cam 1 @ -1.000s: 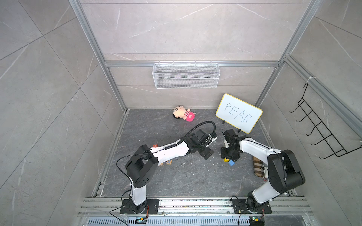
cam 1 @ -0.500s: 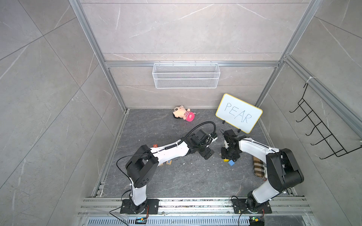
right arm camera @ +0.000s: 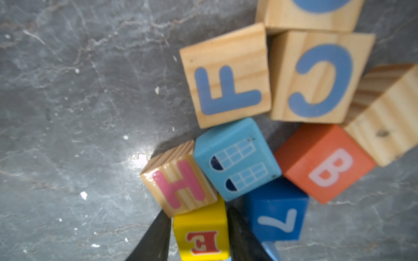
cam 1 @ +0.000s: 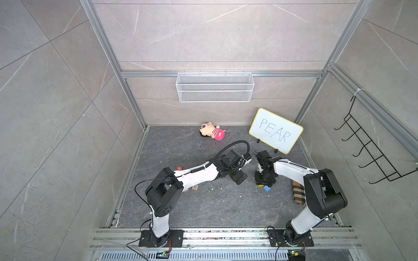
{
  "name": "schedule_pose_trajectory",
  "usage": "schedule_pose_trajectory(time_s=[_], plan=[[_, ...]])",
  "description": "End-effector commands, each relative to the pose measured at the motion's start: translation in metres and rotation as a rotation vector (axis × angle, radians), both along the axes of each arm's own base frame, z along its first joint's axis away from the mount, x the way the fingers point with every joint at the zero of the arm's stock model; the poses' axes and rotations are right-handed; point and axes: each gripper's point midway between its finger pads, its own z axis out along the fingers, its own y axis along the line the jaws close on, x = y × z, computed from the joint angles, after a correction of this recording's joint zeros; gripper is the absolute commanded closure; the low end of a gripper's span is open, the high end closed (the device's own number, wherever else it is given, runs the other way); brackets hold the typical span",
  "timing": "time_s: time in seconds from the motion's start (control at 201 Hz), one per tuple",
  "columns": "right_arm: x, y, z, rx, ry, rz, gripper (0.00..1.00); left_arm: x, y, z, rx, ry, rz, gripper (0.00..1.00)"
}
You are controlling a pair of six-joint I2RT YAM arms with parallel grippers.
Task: Spell the uppercase word “pear” with letter blocks
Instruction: Pick up the letter block from the center of the board.
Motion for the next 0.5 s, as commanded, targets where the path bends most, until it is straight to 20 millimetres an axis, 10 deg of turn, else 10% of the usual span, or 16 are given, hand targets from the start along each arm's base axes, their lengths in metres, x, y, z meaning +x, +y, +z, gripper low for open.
schedule_pose_trajectory(time_s=[0.0,0.498], plan=[[0.0041,0.0,0.004,-0.019,-0.012,0.014,0.6,0.0024,-0.0042,0.0078,-0.004,-0.016,0.002,0.05],[0.0027,-0.0001,0.0135,-0.019,-0.041,0.017,0.7,-0.0033,-0.009,0.0053,-0.005,-0.01,-0.033,0.01]])
